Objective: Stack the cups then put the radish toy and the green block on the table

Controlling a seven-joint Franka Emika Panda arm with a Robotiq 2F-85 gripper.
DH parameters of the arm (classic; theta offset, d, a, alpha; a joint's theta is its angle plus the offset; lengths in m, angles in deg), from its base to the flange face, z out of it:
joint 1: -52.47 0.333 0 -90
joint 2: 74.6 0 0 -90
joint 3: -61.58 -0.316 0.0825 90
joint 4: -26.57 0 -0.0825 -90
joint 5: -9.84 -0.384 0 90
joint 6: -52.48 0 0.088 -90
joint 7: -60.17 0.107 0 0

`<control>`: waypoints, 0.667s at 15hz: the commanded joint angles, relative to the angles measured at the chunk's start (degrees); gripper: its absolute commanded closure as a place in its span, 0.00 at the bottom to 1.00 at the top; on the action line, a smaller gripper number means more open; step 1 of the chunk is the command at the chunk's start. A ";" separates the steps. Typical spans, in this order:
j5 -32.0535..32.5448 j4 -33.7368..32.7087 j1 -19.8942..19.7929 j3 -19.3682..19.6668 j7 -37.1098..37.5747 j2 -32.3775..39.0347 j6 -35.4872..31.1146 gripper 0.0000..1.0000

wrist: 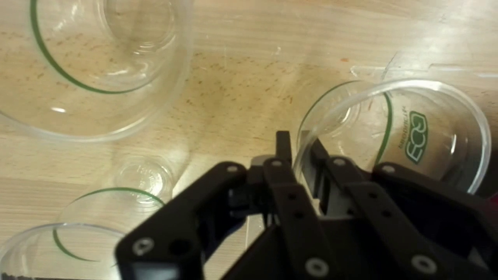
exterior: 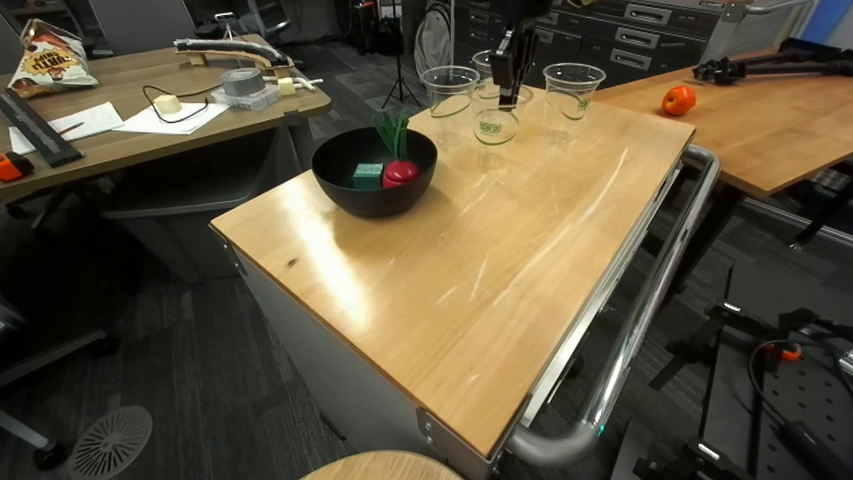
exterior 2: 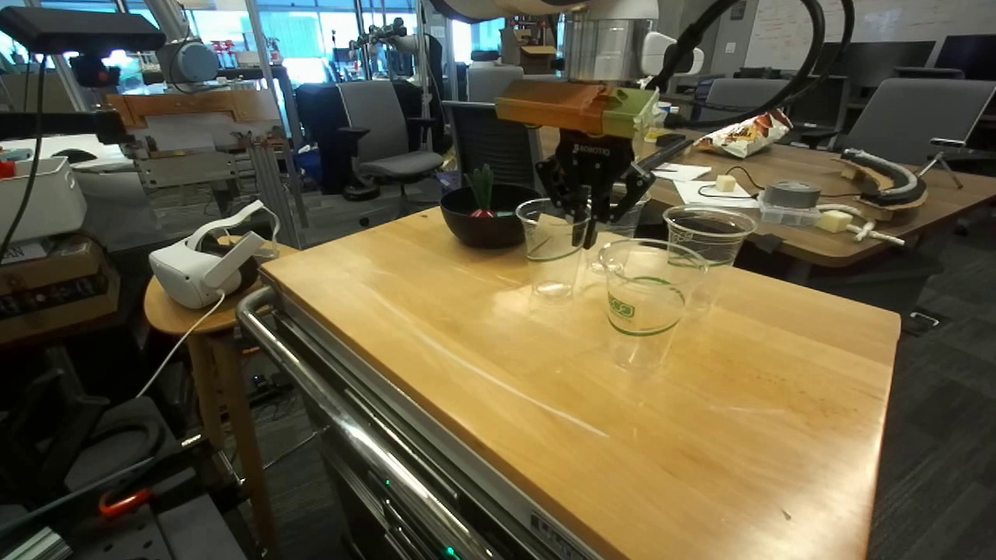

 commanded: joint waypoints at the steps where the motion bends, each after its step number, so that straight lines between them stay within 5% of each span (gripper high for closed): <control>1: -2.87 -1.16 -1.55 -1.49 -4.84 -4.06 6.23 1.00; 7: -9.84 -2.68 -1.86 -0.55 -11.79 -10.20 12.75 0.99; 10: -14.58 -5.36 -1.38 -0.44 -13.43 -10.91 10.60 0.99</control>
